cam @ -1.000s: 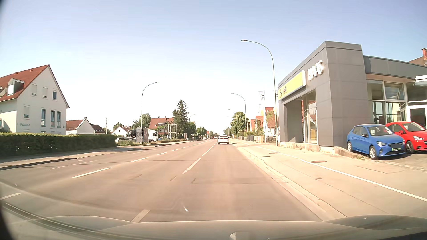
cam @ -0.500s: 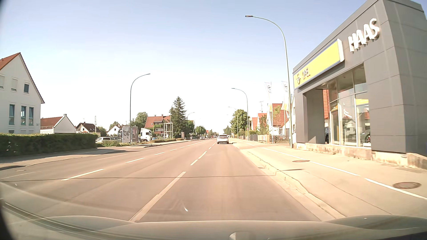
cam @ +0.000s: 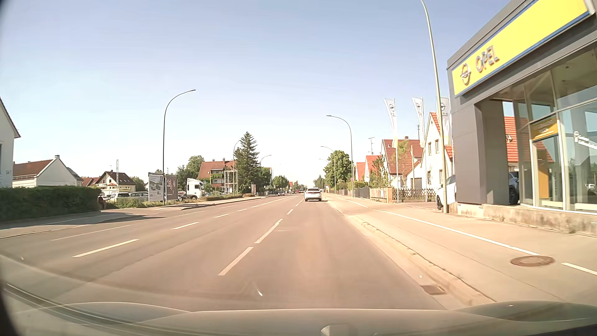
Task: Follow the waypoints while adhering to traffic rules and regulations
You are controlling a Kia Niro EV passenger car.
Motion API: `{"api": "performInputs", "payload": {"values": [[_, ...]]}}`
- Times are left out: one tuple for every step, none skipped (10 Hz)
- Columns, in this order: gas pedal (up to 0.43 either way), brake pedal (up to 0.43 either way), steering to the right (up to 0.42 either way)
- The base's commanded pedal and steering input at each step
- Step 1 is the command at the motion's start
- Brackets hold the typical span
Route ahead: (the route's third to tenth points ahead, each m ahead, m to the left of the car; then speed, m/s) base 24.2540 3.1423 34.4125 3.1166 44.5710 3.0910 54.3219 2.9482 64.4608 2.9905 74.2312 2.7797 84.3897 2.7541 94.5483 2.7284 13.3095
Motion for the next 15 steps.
{"api": "performInputs", "payload": {"values": [[0.008,0.0,-0.004],[0.0,0.0,-0.004],[0.0,0.0,-0.003],[0.0,0.0,-0.003],[0.0,0.0,-0.003],[0.0,0.0,-0.003],[0.0,0.0,-0.003],[0.0,0.0,-0.003],[0.0,0.006,-0.003],[0.0,0.055,-0.004],[0.0,0.091,-0.004],[0.0,0.079,-0.005],[0.0,0.0,-0.004],[0.0,0.0,-0.004],[0.0,0.0,-0.004]]}}
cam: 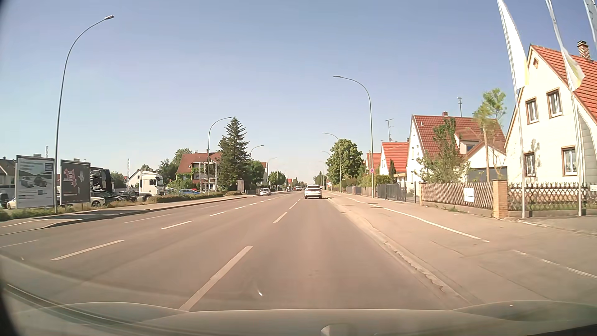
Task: Follow the waypoints while adhering to traffic rules and regulations
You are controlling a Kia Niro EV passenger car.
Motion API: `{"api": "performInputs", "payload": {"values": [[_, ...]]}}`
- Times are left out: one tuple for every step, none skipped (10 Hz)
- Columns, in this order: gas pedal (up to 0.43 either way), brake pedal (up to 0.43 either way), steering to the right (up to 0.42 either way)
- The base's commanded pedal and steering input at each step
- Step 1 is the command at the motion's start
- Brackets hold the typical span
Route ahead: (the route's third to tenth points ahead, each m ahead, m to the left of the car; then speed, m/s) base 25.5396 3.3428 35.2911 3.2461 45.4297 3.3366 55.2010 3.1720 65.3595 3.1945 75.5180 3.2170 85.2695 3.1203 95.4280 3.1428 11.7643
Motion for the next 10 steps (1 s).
{"api": "performInputs", "payload": {"values": [[0.0,0.0,-0.004],[0.0,0.0,-0.004],[0.0,0.0,-0.004],[0.0,0.0,-0.004],[0.0,0.0,-0.004],[0.0,0.0,-0.004],[0.0,0.0,-0.003],[0.0,0.0,-0.003],[0.0,0.0,-0.003],[0.0,0.0,-0.003]]}}
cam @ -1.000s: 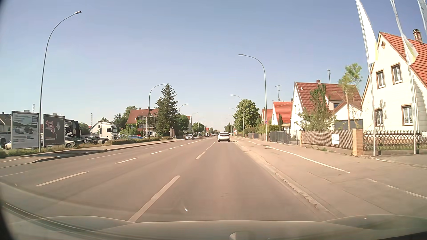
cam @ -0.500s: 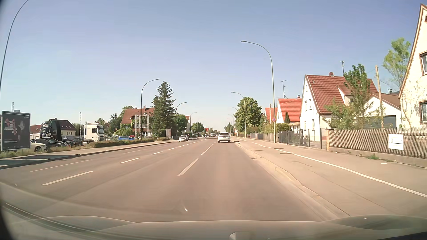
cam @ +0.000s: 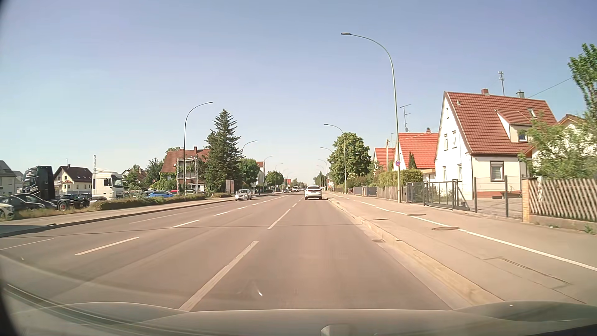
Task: Follow the waypoints while adhering to traffic rules and regulations
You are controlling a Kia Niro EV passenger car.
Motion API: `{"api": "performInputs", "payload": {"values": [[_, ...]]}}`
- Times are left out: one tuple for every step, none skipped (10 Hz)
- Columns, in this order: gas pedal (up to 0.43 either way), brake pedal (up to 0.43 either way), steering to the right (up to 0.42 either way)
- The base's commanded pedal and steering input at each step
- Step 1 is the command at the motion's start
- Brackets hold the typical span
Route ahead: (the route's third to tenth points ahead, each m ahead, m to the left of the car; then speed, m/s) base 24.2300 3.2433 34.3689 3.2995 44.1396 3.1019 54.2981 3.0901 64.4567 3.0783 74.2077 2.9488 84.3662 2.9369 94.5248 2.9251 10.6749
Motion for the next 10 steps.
{"api": "performInputs", "payload": {"values": [[0.0,0.0,-0.003],[0.0,0.0,-0.003],[0.0,0.0,-0.002],[0.0,0.0,0.0],[0.02,0.0,-0.001],[0.067,0.0,-0.001],[0.15,0.0,-0.002],[0.157,0.0,-0.003],[0.157,0.0,-0.004],[0.157,0.0,-0.005]]}}
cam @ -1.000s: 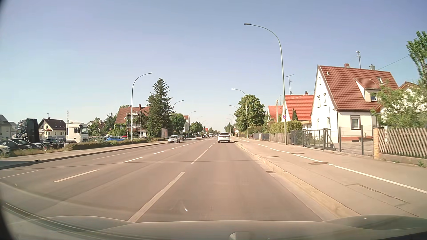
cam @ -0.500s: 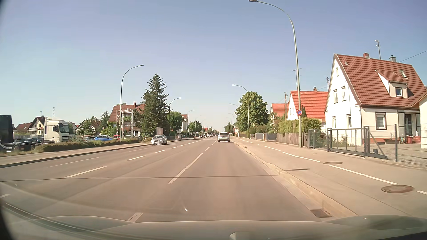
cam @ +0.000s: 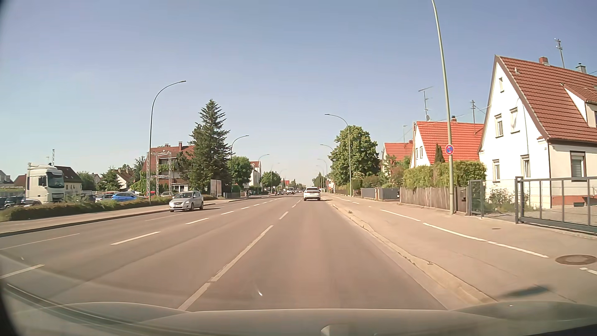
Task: Follow the waypoints while adhering to traffic rules and regulations
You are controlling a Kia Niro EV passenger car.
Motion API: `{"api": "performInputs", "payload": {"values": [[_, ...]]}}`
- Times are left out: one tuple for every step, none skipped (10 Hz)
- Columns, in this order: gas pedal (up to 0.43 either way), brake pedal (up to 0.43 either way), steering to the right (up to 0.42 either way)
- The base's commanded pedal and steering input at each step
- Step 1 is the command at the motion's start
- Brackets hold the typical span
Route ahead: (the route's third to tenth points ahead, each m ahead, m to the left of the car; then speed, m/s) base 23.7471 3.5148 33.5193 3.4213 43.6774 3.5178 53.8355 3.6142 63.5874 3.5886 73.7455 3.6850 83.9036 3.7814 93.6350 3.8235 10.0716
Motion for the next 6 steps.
{"api": "performInputs", "payload": {"values": [[0.157,0.0,-0.006],[0.157,0.0,-0.006],[0.157,0.0,-0.006],[0.197,0.0,-0.006],[0.197,0.0,-0.005],[0.197,0.0,-0.004]]}}
